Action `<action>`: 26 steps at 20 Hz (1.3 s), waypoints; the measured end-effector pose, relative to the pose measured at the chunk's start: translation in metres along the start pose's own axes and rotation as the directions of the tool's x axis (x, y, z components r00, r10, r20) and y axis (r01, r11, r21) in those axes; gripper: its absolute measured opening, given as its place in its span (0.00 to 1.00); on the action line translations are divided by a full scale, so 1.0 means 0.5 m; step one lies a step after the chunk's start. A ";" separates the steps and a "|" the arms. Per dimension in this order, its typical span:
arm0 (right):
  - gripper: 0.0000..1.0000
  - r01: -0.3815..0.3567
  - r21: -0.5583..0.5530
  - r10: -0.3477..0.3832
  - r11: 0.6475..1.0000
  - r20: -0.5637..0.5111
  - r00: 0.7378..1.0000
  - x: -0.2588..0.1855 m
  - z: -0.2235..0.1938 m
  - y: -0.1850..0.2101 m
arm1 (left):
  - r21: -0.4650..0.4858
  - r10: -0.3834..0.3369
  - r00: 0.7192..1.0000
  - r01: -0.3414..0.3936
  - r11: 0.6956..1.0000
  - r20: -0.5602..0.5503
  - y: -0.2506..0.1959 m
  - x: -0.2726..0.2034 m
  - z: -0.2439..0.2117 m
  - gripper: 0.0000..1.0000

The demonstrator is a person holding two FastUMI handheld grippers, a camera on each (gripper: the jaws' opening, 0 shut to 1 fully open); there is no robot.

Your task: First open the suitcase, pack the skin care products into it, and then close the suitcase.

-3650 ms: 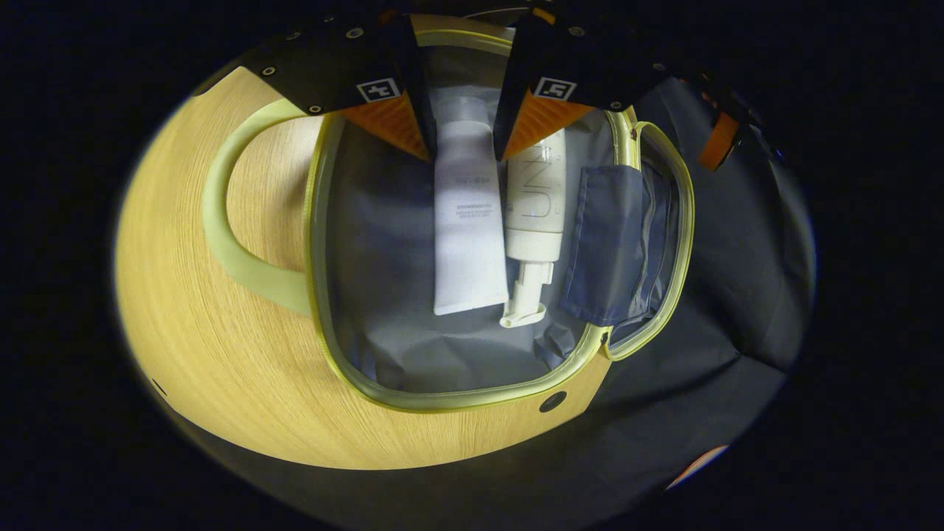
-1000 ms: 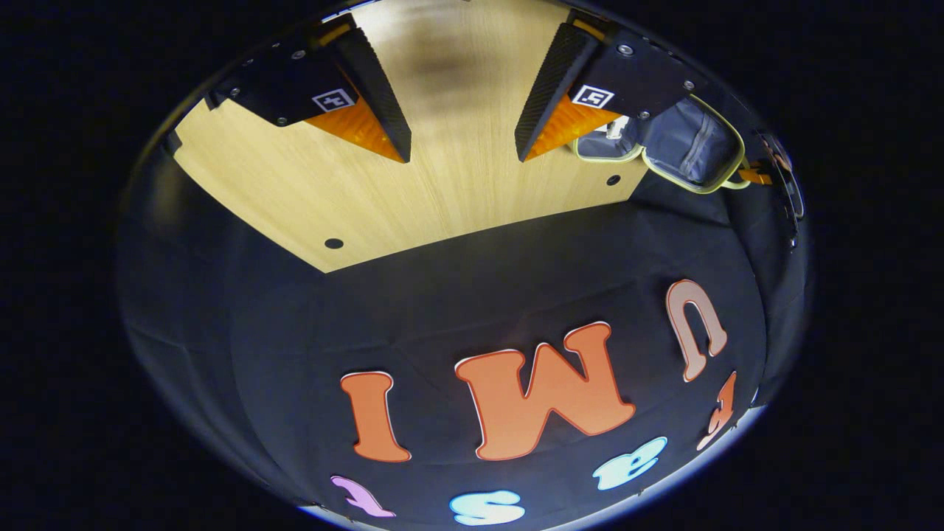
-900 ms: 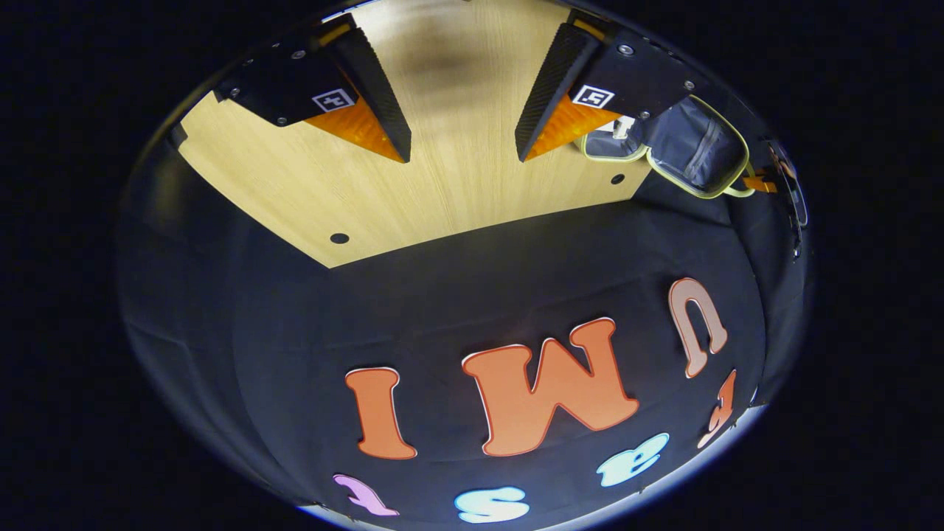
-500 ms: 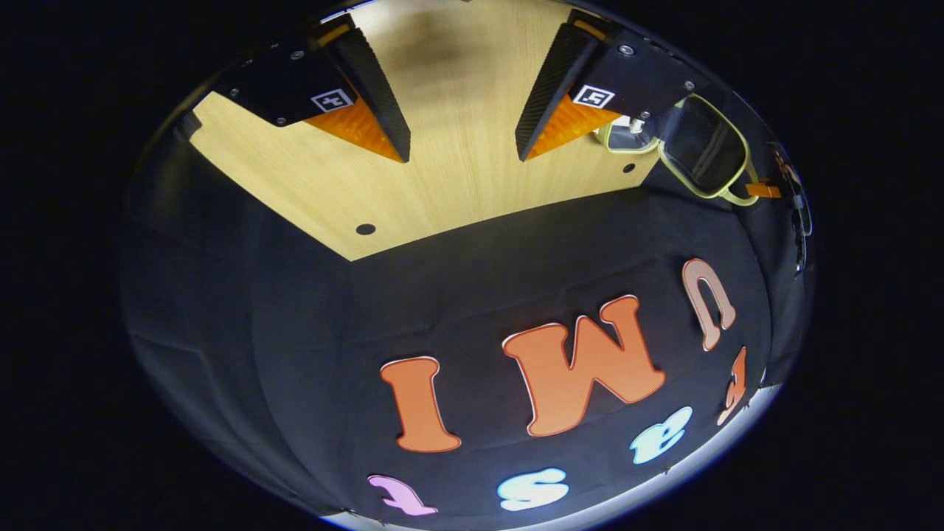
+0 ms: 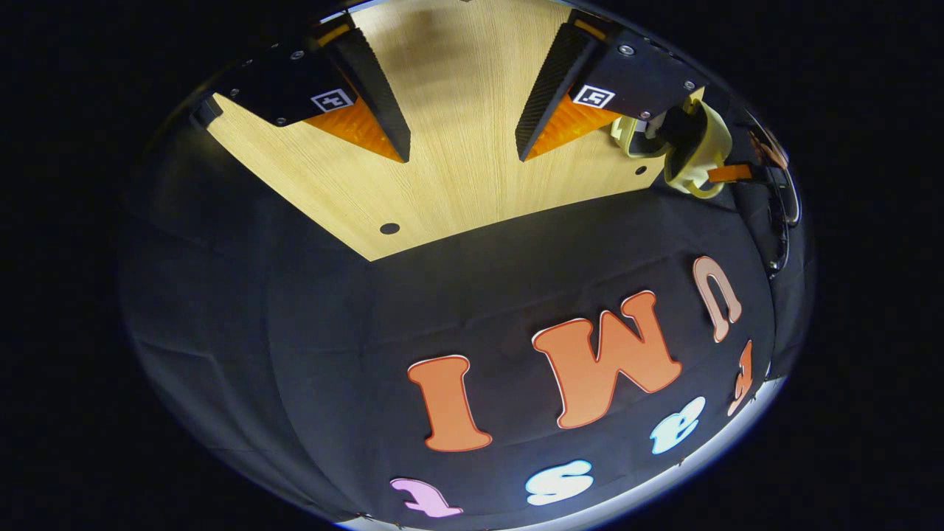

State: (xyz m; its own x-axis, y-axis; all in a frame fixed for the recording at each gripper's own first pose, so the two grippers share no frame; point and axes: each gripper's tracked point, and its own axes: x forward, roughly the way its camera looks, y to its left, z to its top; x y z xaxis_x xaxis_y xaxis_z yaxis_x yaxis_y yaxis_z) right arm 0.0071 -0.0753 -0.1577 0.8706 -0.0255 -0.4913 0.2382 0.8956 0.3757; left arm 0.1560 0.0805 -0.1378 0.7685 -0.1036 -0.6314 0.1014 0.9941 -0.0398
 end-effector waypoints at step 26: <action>0.93 -0.088 -0.266 0.170 0.960 0.302 0.938 -0.059 0.190 0.038 | 0.044 0.007 0.837 -0.037 0.998 0.547 -0.495 -0.214 0.138 0.99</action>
State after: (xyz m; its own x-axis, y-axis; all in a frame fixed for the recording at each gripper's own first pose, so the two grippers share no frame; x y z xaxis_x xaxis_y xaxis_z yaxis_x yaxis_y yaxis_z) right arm 0.0268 -0.0998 -0.0616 0.9872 -0.0060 -0.1597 0.0375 0.9800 0.1952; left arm 0.0921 -0.1568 -0.0067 0.9896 -0.0983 -0.1049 0.1006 0.9948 0.0173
